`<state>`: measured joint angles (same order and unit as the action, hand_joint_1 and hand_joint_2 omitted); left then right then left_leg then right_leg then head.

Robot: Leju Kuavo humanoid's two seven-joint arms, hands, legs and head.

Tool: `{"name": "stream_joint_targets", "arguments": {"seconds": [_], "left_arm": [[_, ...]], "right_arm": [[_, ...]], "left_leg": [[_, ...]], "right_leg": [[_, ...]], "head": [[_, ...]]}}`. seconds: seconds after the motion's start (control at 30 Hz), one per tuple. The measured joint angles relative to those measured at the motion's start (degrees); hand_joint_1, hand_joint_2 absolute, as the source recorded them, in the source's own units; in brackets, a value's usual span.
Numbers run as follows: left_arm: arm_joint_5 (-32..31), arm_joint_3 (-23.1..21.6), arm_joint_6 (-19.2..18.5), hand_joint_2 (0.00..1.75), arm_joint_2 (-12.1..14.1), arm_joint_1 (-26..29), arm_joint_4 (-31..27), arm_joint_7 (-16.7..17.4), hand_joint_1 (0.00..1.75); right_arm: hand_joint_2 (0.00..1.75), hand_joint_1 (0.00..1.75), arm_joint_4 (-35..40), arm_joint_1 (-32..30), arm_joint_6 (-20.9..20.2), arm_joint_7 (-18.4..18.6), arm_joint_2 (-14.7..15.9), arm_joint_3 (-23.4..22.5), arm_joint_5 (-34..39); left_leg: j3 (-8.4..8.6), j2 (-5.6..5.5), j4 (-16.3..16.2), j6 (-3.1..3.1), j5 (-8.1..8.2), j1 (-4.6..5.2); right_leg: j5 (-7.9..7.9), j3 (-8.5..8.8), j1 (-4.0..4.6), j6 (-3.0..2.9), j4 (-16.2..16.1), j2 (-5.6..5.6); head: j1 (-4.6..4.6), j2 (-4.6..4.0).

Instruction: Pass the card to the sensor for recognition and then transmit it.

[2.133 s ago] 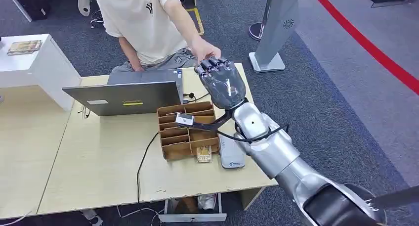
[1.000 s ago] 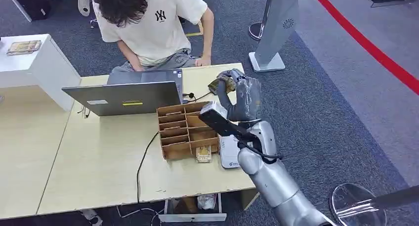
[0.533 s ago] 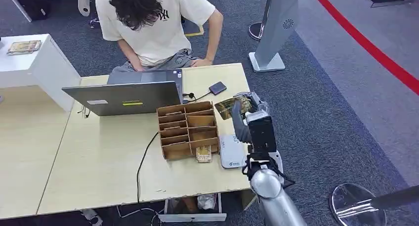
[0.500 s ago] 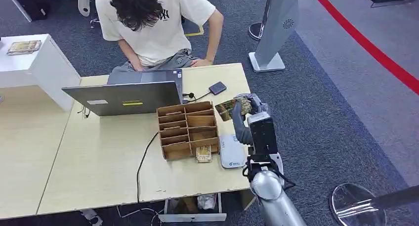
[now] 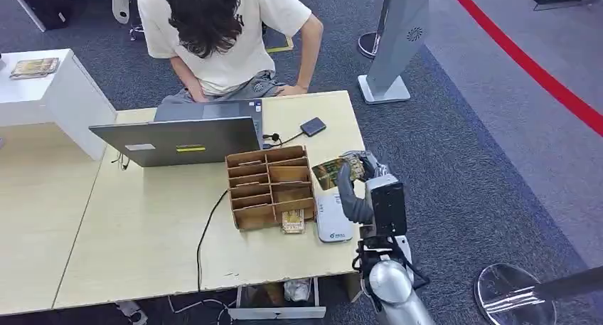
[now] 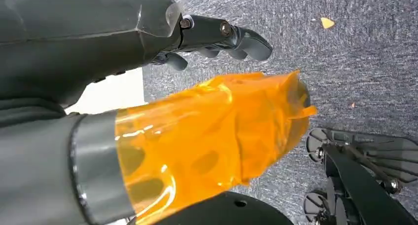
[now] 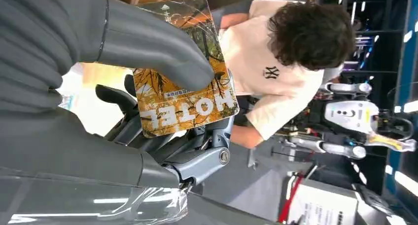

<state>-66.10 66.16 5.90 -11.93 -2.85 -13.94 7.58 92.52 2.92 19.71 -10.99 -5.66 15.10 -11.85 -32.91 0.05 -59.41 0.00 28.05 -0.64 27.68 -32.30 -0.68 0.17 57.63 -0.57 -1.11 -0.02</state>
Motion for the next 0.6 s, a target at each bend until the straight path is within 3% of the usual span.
{"name": "stream_joint_targets", "arguments": {"seconds": [0.33,0.6], "left_arm": [[0.8,1.2,0.6,0.0,0.0,0.0,0.0,-0.2,0.0],[1.3,2.1,0.8,0.0,0.0,0.1,0.0,-0.2,0.0]], "right_arm": [[1.75,1.75,-1.1,-2.6,0.0,0.4,0.6,-1.8,5.9],[1.75,1.75,-2.8,-4.4,0.2,0.4,1.2,-4.5,6.3]], "left_leg": [[0.0,0.0,0.0,-0.01,0.01,0.0],[0.0,0.0,0.0,-0.01,0.01,0.0]], "right_leg": [[0.0,0.0,0.0,0.0,0.0,0.0],[0.01,-0.01,0.0,0.0,0.0,0.01]], "head": [[0.02,0.0],[0.0,0.0]]}}
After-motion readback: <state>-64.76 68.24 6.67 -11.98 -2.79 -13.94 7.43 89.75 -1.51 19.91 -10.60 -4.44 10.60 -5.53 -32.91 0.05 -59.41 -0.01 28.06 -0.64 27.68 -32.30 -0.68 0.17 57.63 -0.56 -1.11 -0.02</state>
